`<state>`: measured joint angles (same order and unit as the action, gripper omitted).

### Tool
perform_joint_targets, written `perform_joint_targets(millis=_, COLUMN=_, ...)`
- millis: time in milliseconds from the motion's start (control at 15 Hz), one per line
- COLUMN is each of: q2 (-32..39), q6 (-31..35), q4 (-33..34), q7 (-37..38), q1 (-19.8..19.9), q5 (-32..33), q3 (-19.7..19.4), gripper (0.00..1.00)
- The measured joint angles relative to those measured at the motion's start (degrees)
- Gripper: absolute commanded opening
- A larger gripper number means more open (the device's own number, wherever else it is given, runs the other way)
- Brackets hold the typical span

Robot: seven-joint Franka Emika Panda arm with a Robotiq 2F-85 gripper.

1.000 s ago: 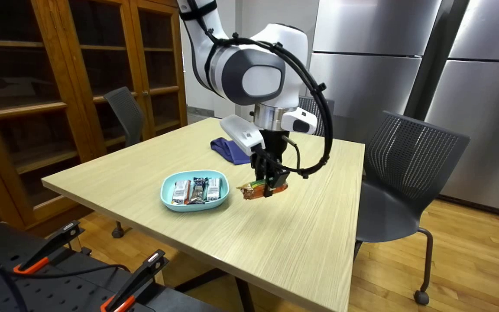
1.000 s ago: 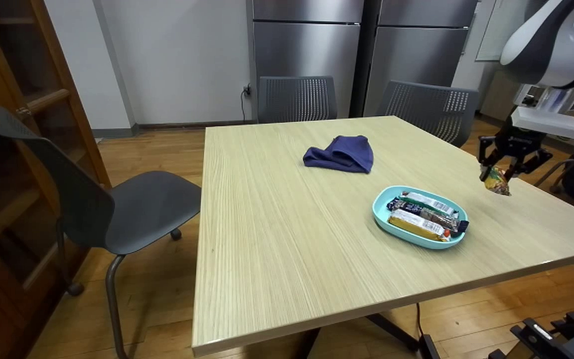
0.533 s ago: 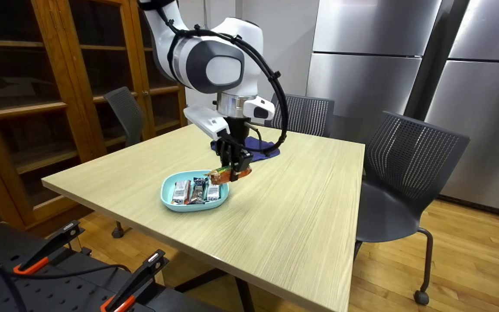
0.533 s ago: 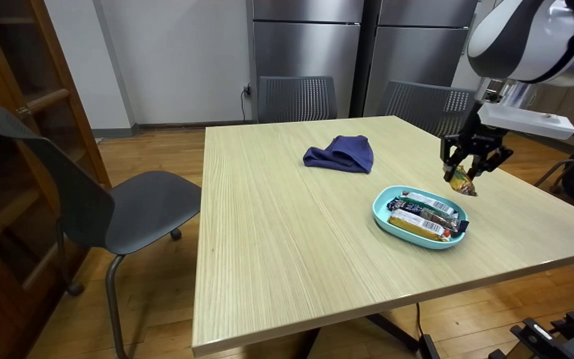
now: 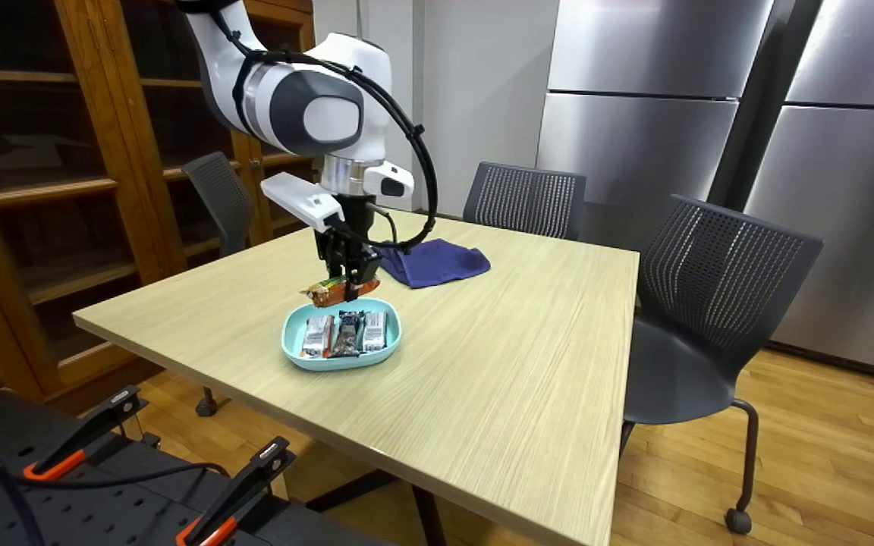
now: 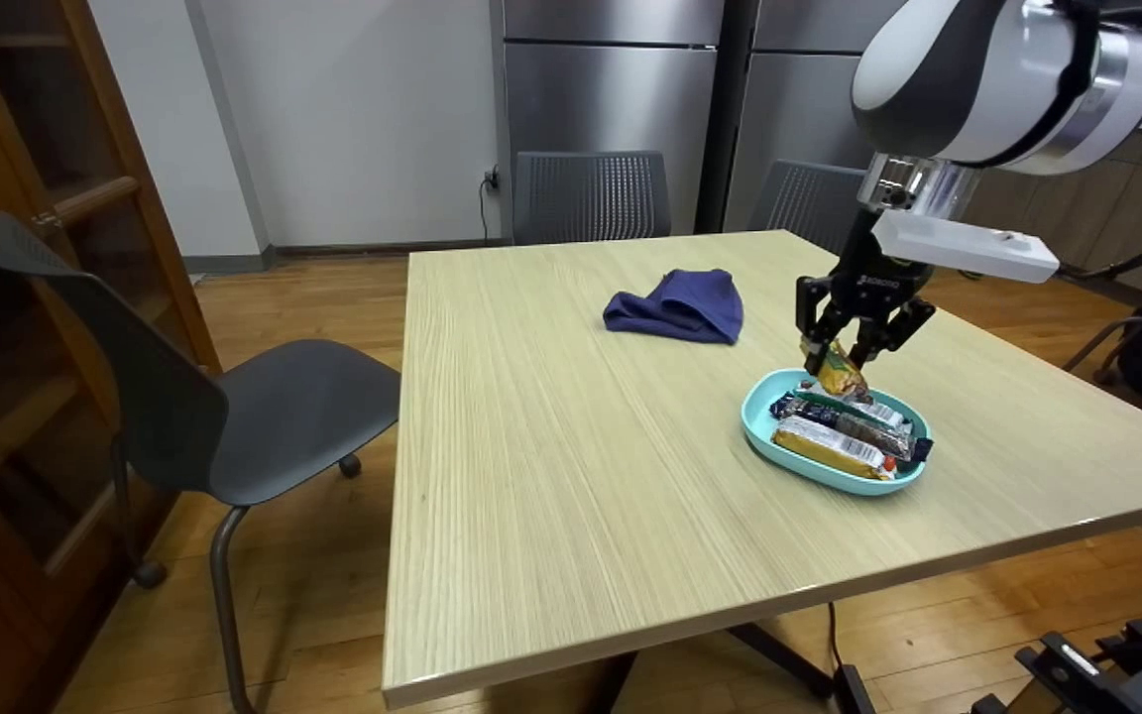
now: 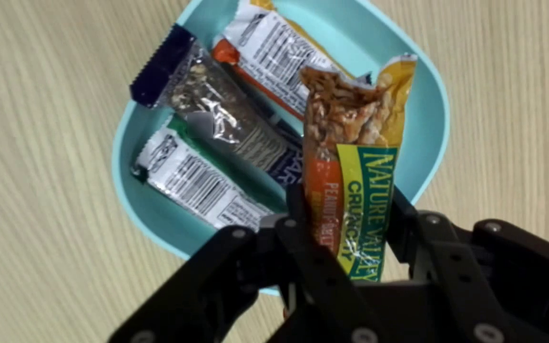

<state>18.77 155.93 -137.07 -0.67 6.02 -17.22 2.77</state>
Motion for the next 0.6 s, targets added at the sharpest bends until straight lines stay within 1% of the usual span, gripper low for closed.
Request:
perform_joint_targets(millis=333, q2=0.5, q6=0.1, q4=0.6, q7=0.1, q1=-0.9, q5=-5.0, q3=3.4, gripper=0.17)
perform_joint_targets(millis=600, q2=2.1, q6=0.6, q4=1.9, q7=2.7, q1=-1.1, q5=-6.2, q3=3.5, gripper=0.17)
